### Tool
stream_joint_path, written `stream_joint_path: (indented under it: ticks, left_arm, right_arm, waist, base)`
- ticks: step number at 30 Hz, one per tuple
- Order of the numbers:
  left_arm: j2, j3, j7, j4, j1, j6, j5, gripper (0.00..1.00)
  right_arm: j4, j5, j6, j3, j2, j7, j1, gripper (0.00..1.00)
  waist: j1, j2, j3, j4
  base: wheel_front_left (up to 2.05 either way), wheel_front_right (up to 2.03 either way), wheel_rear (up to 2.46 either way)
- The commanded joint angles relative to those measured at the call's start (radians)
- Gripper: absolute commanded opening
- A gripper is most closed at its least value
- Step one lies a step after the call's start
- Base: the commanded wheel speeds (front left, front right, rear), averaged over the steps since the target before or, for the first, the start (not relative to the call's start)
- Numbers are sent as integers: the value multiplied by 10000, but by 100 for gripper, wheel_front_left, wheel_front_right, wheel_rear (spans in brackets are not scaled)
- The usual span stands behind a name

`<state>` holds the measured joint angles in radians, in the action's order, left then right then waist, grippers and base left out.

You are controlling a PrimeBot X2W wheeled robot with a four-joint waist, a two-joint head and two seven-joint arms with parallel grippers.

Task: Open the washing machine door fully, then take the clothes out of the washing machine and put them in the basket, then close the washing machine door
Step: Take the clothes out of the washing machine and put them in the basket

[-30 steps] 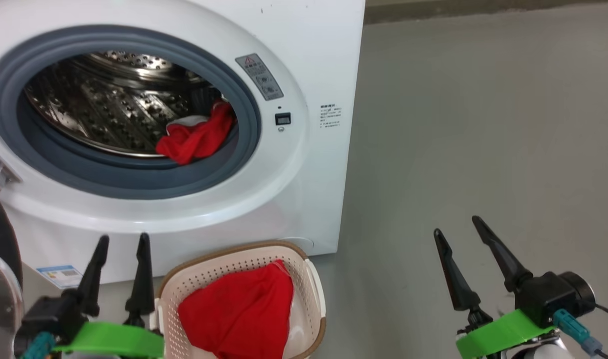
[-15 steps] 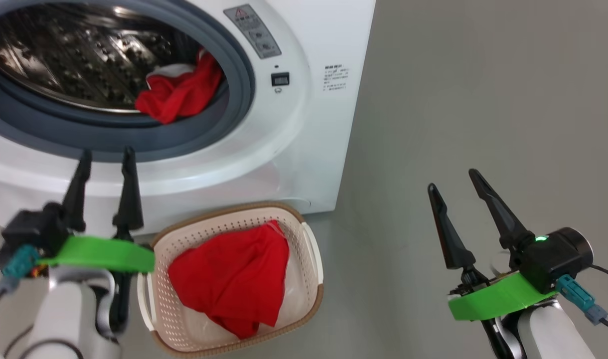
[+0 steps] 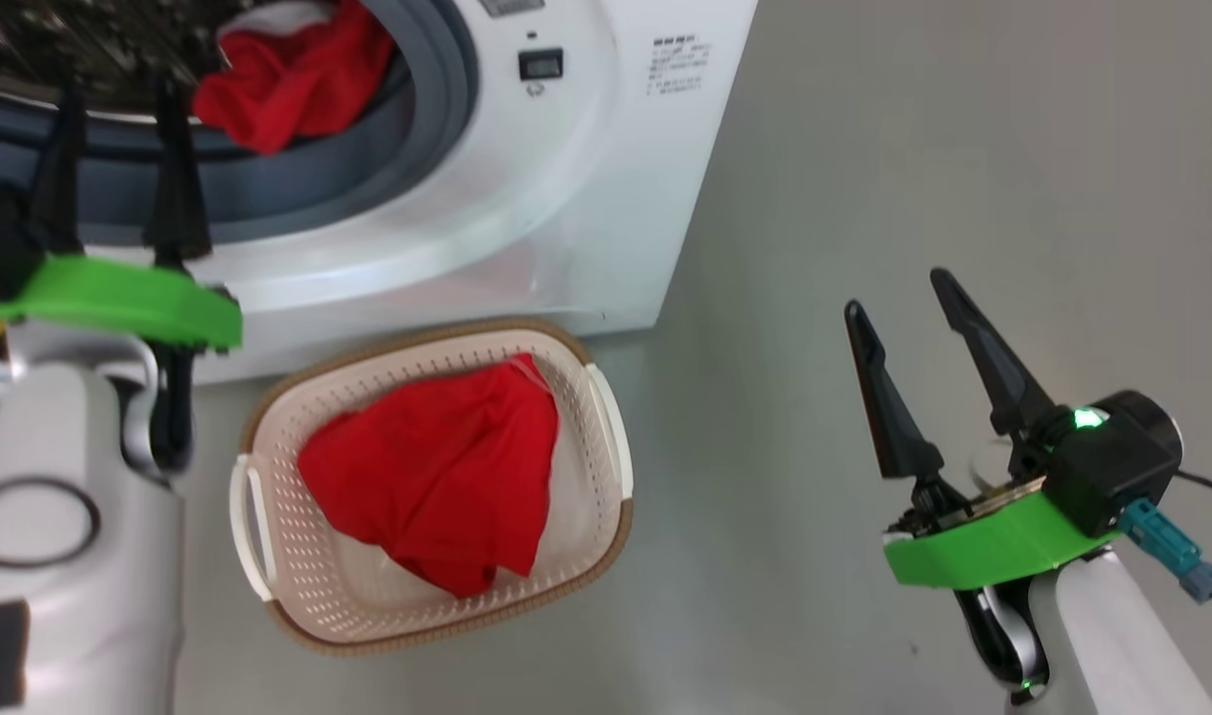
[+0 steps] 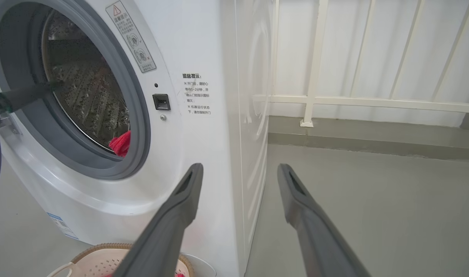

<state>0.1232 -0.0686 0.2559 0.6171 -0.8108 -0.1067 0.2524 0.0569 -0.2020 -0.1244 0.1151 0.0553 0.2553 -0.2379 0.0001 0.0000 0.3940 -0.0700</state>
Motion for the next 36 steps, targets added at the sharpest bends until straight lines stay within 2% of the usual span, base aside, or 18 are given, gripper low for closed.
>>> stream_joint_path:
  ticks: [1,12,18,28,36]
  left_arm:
    - [462,-292,59,-132,-311,-44,-97,100]
    - [874,-307,59,2176,-2544,-87,-242,100]
    - [1030,-323,-90,3456,-3571,-199,312,100]
    - [1407,567,-1947,5025,-4537,-237,1160,100]
    - [1728,1192,-2808,5605,-4639,-238,1520,100]
  right_arm:
    - [-292,-101,-63,268,-43,65,-210,100]
    - [-370,-245,-63,747,-49,65,-828,100]
    - [184,-649,-63,927,-50,65,-831,100]
    - [739,-958,-63,1466,-50,65,-1038,100]
    - [882,-1068,-63,1600,-50,65,-1051,100]
  waist:
    - [-1,0,410,-92]
    - [-1,0,1382,-403]
    - [-1,0,1618,-622]
    - [-1,0,1704,-965]
    - [-1,0,1755,-1187]
  base:
    - [0,0,0]
    - [0,0,0]
    - [0,0,0]
    - [0,0,0]
    - [0,0,0]
